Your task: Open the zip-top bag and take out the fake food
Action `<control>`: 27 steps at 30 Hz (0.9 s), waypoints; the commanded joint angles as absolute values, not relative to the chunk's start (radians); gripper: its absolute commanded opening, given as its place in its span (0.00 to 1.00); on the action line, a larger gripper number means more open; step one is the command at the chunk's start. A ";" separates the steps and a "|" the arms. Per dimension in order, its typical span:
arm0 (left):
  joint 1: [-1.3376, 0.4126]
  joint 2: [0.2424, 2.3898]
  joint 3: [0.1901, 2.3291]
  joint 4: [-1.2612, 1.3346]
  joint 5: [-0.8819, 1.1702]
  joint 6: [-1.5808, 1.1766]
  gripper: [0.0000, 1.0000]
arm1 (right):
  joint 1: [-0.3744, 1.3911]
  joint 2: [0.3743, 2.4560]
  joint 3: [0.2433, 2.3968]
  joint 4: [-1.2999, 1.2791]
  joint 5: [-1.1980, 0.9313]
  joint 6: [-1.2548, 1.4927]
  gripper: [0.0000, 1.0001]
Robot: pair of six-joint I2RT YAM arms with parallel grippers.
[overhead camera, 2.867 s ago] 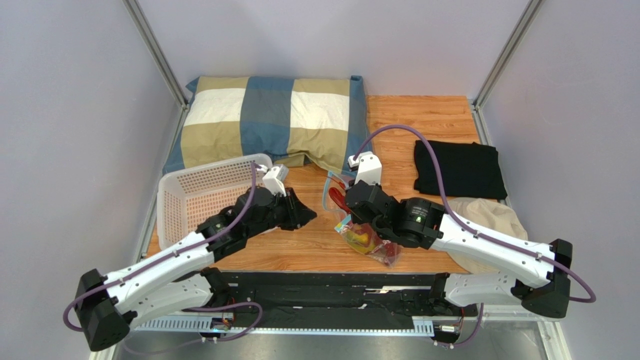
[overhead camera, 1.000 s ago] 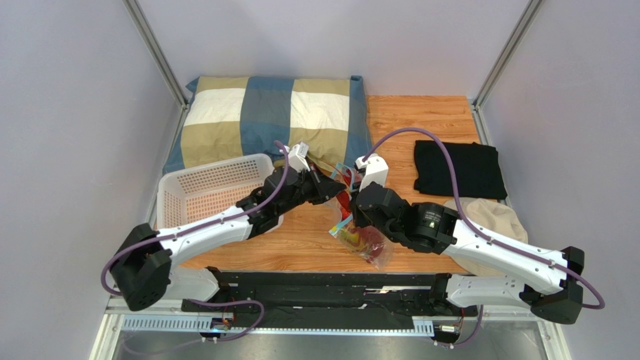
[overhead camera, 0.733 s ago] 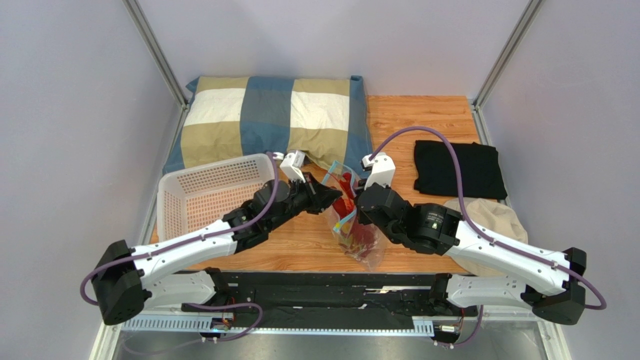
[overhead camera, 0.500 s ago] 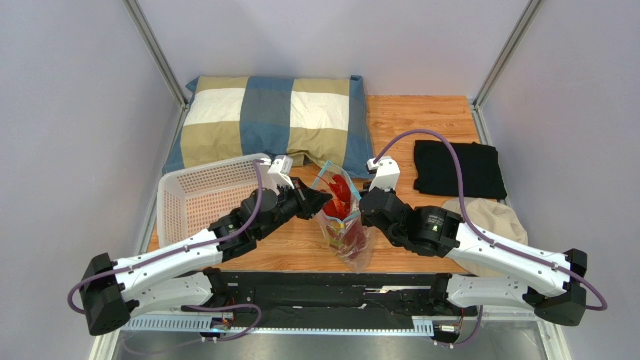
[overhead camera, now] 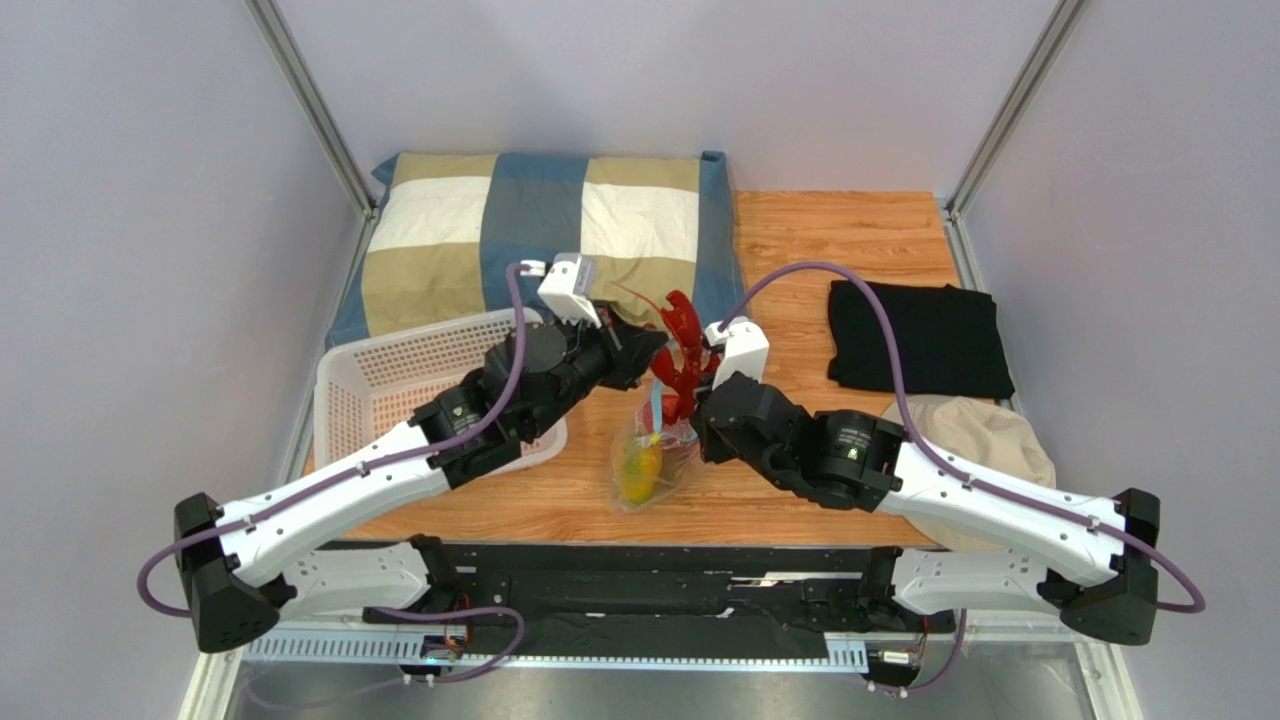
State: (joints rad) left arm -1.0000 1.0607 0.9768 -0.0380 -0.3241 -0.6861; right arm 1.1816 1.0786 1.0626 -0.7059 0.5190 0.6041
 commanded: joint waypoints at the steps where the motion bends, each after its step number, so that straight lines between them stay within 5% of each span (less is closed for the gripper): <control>1: -1.005 1.103 1.138 -0.079 -0.302 -0.631 0.00 | 1.187 1.092 1.132 -0.730 0.546 0.603 0.00; 13: -1.006 1.201 1.181 -0.065 -0.296 -0.644 0.00 | 1.187 0.962 1.135 -0.611 0.555 0.545 0.00; 17: -1.023 1.227 1.066 0.041 -0.287 -0.687 0.00 | 1.189 0.988 1.169 -0.615 0.557 0.528 0.00; 27: -1.066 1.278 1.176 0.020 -0.333 -0.617 0.00 | 1.187 1.051 1.152 -0.673 0.540 0.561 0.00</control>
